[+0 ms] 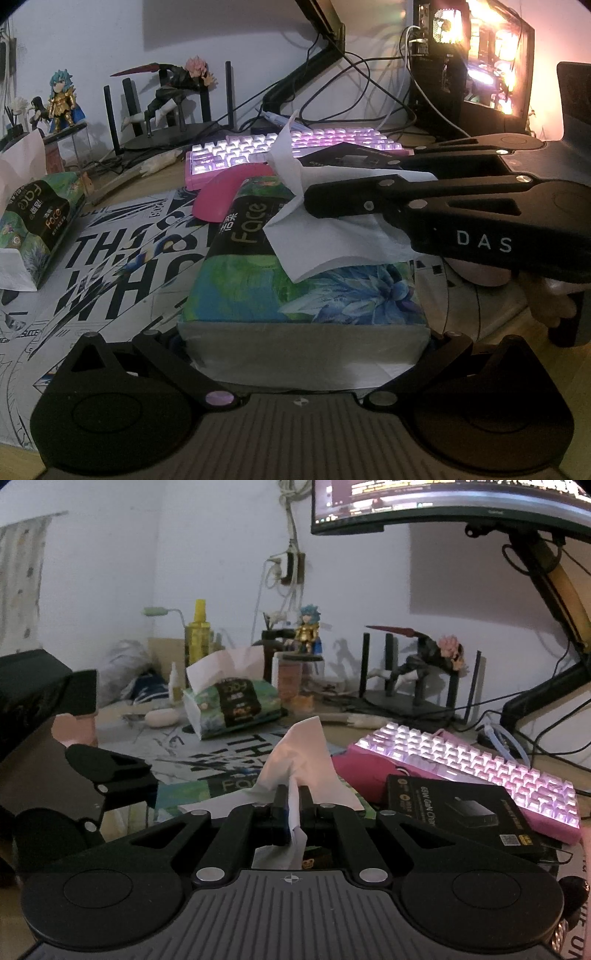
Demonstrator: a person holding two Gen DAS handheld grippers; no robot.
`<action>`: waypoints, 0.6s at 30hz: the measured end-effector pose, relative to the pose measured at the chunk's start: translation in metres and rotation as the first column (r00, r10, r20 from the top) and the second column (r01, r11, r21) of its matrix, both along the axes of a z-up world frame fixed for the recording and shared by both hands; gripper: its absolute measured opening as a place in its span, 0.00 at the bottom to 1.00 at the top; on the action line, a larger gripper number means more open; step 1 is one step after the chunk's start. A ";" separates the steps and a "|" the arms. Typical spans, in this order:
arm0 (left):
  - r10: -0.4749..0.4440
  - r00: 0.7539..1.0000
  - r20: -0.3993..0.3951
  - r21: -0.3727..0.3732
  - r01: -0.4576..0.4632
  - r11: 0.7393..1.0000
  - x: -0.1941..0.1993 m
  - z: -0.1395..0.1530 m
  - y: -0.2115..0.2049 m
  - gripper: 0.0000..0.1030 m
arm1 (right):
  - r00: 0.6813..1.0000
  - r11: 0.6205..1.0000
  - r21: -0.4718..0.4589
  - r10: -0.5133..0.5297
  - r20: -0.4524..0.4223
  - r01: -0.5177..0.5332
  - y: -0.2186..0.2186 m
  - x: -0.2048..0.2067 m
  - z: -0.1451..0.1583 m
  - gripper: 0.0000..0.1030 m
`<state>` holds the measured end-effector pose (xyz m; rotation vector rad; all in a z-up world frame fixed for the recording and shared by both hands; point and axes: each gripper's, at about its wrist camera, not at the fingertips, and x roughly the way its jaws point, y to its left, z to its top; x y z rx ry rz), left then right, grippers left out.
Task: Clean container
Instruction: 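Rub the white tissue across the pack top with the right gripper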
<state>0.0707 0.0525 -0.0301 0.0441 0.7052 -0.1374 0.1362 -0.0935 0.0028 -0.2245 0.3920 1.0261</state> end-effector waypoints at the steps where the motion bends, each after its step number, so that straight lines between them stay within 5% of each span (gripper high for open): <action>1: 0.000 1.000 0.000 0.000 0.000 1.000 0.000 0.000 0.000 1.00 | 1.000 1.000 0.000 0.003 0.000 -0.003 0.000 0.000 0.000 0.06; 18: 0.000 1.000 0.000 0.000 0.000 1.000 0.000 0.000 0.000 1.00 | 0.999 0.999 0.003 0.050 -0.003 -0.050 0.002 -0.005 0.001 0.06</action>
